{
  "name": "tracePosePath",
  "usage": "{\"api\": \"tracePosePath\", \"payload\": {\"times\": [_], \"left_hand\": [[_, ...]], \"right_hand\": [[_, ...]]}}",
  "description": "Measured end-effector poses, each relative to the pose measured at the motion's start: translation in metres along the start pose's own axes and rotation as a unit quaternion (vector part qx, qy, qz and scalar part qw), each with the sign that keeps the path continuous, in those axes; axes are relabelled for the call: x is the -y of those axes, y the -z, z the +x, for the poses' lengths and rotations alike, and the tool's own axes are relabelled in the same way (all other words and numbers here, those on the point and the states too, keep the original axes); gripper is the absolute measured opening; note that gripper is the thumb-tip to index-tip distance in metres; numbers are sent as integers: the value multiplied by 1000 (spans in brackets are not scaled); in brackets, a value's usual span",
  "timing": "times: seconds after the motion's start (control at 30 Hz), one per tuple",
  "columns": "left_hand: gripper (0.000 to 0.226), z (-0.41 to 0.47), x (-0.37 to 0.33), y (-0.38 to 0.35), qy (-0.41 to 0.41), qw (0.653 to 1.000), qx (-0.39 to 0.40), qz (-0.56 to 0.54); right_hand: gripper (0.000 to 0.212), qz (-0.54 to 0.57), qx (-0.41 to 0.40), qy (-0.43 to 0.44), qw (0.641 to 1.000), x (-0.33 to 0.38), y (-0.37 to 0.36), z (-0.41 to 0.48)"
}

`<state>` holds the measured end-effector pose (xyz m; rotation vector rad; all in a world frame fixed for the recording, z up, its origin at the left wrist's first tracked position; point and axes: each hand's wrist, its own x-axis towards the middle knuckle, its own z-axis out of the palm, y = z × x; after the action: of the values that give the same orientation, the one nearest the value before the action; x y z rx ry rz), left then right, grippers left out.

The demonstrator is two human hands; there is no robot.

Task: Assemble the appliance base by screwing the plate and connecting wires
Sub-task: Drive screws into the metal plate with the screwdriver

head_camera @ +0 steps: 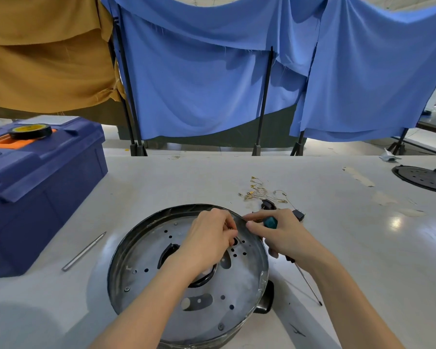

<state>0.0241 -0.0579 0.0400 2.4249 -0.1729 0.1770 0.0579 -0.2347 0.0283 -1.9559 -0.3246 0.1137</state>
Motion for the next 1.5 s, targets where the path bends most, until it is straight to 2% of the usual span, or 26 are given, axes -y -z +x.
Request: {"api": "tracePosePath", "payload": {"times": [0.3,0.53,0.7,0.97,1.13,1.23,1.37,1.43,1.5], "left_hand": [[8,5,-6,-1,-14,998,22,48],[12,3,-10,-2,-27,995,29,92],[14,6,-14,-5,-67,967,30,244],[19,7,-19,-8,-97,943,40,315],[26,13,-22,-8,-146,911,61,380],[22,17,-20,-5,-176,898,68,396],[31,15,-16,-7,-235,883,67,402],[32,14,-14,-8,-238,887,63,391],[23,15,-14,-7,-215,910,65,349]], "right_hand": [[17,9,-1,1,1000,-4,-3,4],[14,9,4,-4,1000,-4,-3,4],[14,4,1,-5,1000,-5,-3,5],[17,1,1,-8,1000,-5,-3,4],[22,-4,7,-2,1000,-1,-2,2],[22,21,21,-10,1000,2,-2,0],[24,72,44,-35,996,3,1,-1],[21,105,63,-48,991,2,3,-2],[21,135,80,-60,986,0,5,-2]]}}
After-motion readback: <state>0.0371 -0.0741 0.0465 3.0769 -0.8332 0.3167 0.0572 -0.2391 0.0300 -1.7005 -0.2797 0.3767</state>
